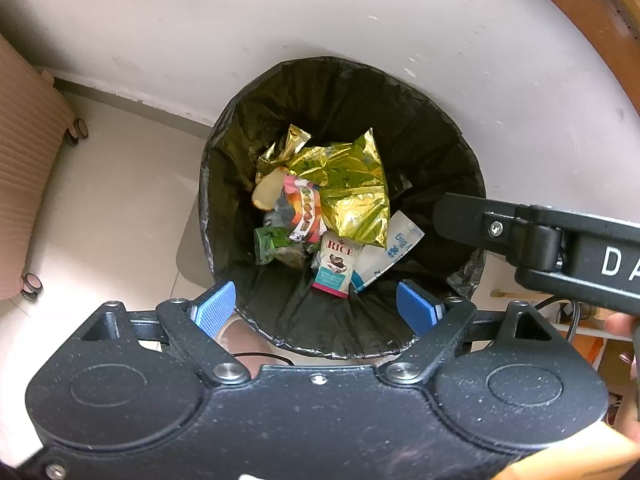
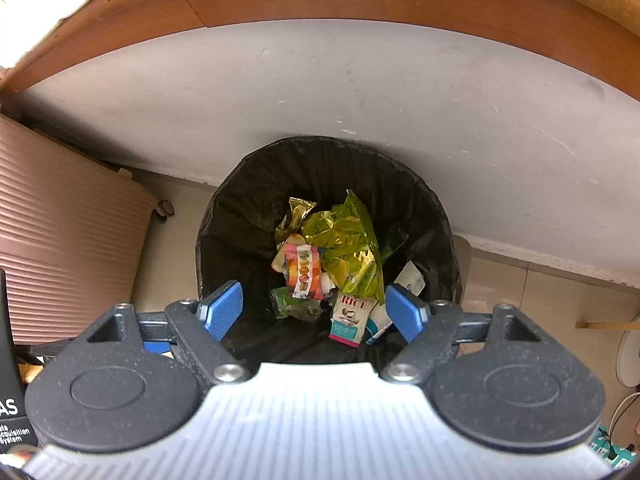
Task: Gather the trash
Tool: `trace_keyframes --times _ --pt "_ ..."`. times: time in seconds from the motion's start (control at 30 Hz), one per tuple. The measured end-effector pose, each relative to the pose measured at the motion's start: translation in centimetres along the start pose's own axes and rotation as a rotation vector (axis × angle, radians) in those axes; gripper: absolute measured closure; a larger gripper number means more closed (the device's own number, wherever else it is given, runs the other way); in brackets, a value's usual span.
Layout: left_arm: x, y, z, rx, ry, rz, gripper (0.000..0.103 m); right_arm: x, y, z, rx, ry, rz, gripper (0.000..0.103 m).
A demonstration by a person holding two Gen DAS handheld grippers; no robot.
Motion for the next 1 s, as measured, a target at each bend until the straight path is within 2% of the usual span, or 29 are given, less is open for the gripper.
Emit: trace_keyframes --times 1.0 --pt "0.04 -0.11 0.0 -0.015 0.032 0.014 0.016 -0.2 -0.6 -0.15 0.002 -0.009 0.0 0.016"
Point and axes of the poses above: each gripper's, at about its wrist camera, not at the fingertips, and z roughly the way its jaws point, x to its left, y to its top, the point moved 1 cm from there along z, roughly the way its jaws point, and after that the axes turned 3 degrees about -z, right-handed, at the moved point
